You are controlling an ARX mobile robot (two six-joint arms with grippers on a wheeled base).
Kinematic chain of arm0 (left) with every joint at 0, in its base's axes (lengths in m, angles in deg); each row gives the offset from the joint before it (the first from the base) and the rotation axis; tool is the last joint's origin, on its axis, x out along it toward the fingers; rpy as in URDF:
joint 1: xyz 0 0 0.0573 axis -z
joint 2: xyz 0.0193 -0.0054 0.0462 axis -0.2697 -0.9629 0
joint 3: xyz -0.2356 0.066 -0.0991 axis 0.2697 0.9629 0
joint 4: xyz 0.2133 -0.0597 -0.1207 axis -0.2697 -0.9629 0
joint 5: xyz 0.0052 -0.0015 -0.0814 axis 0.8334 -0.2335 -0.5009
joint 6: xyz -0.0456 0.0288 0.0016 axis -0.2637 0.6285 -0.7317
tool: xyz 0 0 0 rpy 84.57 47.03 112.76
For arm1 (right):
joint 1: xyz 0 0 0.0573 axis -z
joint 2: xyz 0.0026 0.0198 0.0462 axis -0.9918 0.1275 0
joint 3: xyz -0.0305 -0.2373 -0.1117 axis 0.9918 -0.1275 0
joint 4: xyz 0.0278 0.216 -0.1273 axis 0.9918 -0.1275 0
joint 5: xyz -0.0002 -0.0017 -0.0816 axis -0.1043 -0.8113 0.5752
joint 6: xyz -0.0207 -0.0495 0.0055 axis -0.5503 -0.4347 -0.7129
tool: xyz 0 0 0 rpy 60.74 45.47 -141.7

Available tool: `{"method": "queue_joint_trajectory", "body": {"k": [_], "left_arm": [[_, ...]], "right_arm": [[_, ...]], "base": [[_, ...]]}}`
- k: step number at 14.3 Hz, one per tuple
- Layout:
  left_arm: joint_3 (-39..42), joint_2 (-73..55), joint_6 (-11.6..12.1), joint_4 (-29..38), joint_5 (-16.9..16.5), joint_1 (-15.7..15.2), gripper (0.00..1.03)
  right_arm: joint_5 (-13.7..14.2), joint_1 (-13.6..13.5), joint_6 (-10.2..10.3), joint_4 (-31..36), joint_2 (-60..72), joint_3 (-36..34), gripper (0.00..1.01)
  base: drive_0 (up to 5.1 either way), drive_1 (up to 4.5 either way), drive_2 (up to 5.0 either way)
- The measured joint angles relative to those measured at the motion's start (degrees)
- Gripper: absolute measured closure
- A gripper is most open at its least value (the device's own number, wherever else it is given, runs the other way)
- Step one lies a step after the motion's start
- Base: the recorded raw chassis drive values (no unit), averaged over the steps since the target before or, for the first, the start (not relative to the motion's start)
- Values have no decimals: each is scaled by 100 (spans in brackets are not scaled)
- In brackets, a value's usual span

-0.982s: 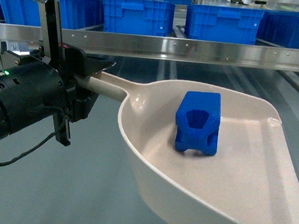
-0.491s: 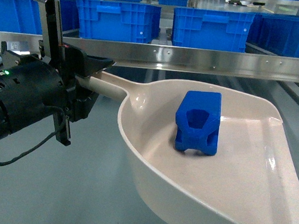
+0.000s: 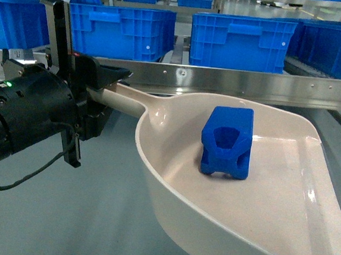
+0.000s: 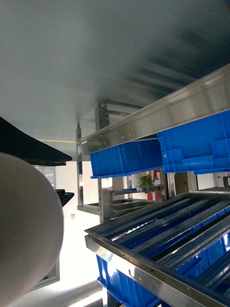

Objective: Place part in tray to right shelf

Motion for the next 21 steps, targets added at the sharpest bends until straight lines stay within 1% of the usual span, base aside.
{"method": "queue_joint_trajectory", "body": {"k": [15, 21], "left_arm": [[0, 2, -2, 9, 9, -9, 91], [-2, 2, -4, 9, 13, -20, 91]], "right_arm": [[0, 0, 0, 0, 0, 0, 3], [-2, 0, 0, -17, 0, 0, 3]], "base": [[3, 387, -381], [50, 433, -333]]}}
